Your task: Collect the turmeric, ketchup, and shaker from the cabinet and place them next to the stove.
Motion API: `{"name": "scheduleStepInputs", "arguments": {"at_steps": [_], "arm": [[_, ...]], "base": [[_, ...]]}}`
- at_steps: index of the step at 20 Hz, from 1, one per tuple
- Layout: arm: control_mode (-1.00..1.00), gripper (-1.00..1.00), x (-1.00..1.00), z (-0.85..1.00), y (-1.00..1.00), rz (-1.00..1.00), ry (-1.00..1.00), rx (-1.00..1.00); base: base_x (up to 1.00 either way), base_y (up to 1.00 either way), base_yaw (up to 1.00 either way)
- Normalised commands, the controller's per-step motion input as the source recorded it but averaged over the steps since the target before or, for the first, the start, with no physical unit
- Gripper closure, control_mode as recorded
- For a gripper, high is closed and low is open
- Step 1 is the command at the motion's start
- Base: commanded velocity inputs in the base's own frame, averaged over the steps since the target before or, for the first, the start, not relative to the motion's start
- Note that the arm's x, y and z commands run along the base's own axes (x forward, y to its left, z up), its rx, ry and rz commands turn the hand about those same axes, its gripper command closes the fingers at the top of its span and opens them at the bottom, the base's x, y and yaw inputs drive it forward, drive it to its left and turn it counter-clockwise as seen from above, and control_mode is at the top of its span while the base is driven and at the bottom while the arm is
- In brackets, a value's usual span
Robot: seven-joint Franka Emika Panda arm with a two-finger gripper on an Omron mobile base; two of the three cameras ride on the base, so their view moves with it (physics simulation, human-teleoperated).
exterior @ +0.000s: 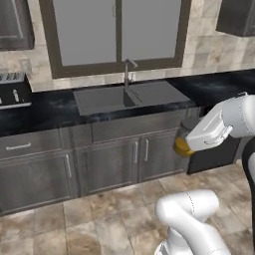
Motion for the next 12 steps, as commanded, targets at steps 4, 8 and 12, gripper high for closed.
{"name": "scheduleStepInputs", "arguments": {"at_steps": [4, 8, 12], "arm": [[1.00, 1.00, 0.00, 0.00, 0.00, 0.00, 0.00, 0.00], [1.00, 1.00, 0.00, 0.00, 0.00, 0.00, 0.00, 0.00], [1.00, 1.00, 0.00, 0.00, 0.00, 0.00, 0.00, 0.00]], "base": [[0.21, -1.00, -0.03], [0.25, -1.00, -0.03], [0.30, -1.00, -0.03]]}}
